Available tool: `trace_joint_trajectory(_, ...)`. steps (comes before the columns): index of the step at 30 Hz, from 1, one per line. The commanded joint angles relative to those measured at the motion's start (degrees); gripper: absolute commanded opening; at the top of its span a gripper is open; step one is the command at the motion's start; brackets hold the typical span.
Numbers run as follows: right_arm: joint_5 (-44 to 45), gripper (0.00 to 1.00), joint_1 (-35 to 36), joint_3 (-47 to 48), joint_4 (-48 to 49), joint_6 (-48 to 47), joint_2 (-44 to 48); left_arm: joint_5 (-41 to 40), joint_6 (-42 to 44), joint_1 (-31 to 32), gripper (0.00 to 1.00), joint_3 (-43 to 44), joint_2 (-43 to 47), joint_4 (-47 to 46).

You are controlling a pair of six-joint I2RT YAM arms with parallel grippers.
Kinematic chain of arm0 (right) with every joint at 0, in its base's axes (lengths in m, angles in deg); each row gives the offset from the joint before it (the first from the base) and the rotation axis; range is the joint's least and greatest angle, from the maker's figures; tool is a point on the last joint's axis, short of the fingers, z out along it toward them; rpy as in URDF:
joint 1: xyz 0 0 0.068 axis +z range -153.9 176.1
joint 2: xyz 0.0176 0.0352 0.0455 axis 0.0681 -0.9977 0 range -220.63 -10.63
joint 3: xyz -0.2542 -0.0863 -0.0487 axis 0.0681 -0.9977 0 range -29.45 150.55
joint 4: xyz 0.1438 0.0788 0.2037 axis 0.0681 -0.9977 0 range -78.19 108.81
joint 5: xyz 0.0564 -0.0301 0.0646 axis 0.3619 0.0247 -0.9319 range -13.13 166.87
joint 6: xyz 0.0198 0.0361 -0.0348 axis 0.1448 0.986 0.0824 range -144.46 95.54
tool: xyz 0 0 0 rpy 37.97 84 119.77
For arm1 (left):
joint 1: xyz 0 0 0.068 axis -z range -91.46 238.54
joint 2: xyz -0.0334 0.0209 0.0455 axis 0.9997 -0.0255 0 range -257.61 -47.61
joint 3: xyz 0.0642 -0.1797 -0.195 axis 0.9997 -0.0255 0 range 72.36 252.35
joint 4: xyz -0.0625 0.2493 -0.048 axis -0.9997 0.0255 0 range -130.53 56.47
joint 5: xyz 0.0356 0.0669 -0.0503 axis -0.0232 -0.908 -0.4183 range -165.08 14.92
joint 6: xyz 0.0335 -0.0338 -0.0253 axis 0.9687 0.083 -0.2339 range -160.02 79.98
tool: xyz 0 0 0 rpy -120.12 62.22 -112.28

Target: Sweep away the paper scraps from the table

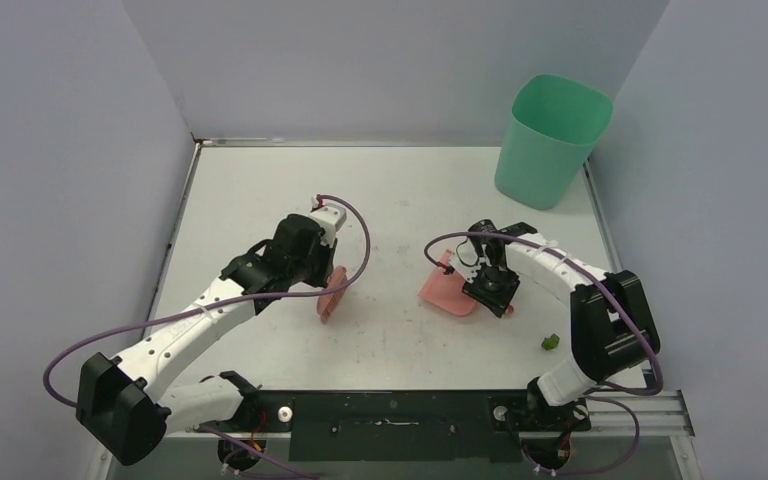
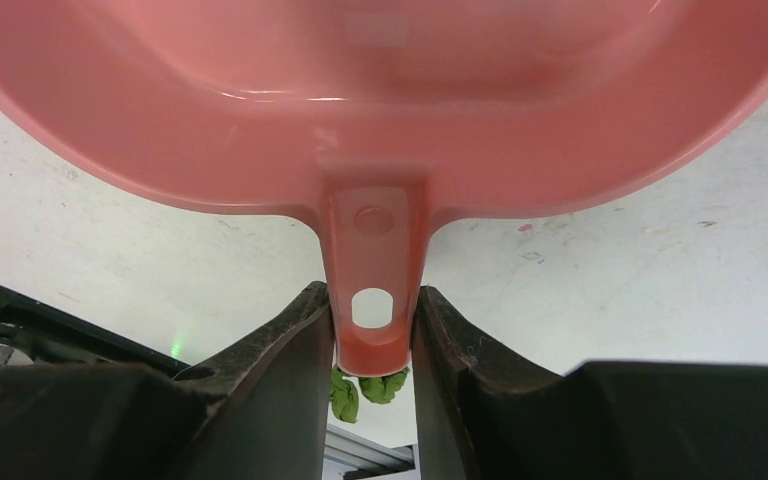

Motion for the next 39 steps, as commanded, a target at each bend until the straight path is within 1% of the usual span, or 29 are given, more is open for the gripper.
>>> trace_joint_trajectory(1,0.74,0.26,0.37,-1.4,4.45,2.49,0.43,0.94,-0.19,-0.46,0.0,0.6,-1.48,2.38)
trace_joint_trajectory(3,1.86,0.3,0.28,-1.51,5.02,2.91,1.49,0.92,-0.19,-0.5,0.0,0.51,-1.48,2.3)
trace_joint_trajectory(5,1.67,0.38,0.04,-1.24,4.9,3.09,3.11,0.98,-0.19,-0.62,0.0,0.44,-1.61,2.28)
trace_joint_trajectory(7,0.19,0.49,-0.3,-1.08,4.49,2.71,5.69,1.14,-0.19,-0.63,0.0,0.52,-1.8,2.29)
trace_joint_trajectory(9,-1.76,0.52,-0.54,-0.54,4.0,2.58,7.82,1.3,-0.19,-0.71,0.0,0.53,-2.2,2.28)
trace_joint_trajectory(14,-6.35,0.55,-3.14,1.2,5.18,3.51,13.12,1.91,-0.28,-0.72,0.0,0.75,-3.21,2.39)
trace_joint_trajectory(17,-8.55,0.57,-6.5,0.26,9.77,5.43,17.55,1.99,-0.37,-0.81,0.0,0.79,-3.41,2.33)
trace_joint_trajectory(18,-8.07,0.6,-7.64,-0.76,12.95,6.59,19.56,2.38,-0.43,-0.81,0.0,0.91,-3.41,2.36)
trace_joint_trajectory(19,-6.34,0.7,-8.84,-2.39,16.52,8.07,22.13,3.52,-0.45,-0.87,0.0,1.1,-3.28,2.32)
trace_joint_trajectory(22,-2.82,0.94,-11.74,-7.67,25.81,10.46,29.47,7.09,-0.5,-1.06,0.0,0.95,-1.8,0.94)
trace_joint_trajectory(23,-1.98,0.95,-12.1,-8.88,28.1,12.38,31.25,7.95,-0.77,-1.21,0.0,0.97,-1.36,0.46)
trace_joint_trajectory(24,-2.11,0.9,-12.12,-9.72,29.6,14.16,32.25,8.62,-1.06,-1.39,0.0,1.16,-0.83,-0.07)
trace_joint_trajectory(25,-3.09,0.9,-12.19,-9.97,30.46,15.94,32.63,9.48,-1.88,-1.61,0.0,1.43,-0.31,-0.62)
trace_joint_trajectory(29,-8.34,0.9,-12.36,-8.87,32.19,22.66,30.71,13.82,-7.9,-2.27,0.0,2.88,2.11,-4.96)
trace_joint_trajectory(31,-8.66,0.9,-13.48,-9.85,35.41,24.55,30.6,16.22,-12.39,-2.3,0.0,2.5,3.45,-9.56)
trace_joint_trajectory(33,-5.96,0.9,-15.4,-12.47,40.01,25.39,32.03,17.75,-17.14,-2.3,0.01,0.51,4.44,-14.4)
trace_joint_trajectory(35,-2.98,0.9,-15.71,-15.75,43.4,25.73,33.67,18.51,-21.87,-2.32,0.04,-2.1,4.91,-19.81)
trace_joint_trajectory(39,-3.45,0.9,-16.78,-15.03,42.85,28.71,35.56,18.31,-32.05,-2.3,0.05,-8.9,3.62,-31.37)
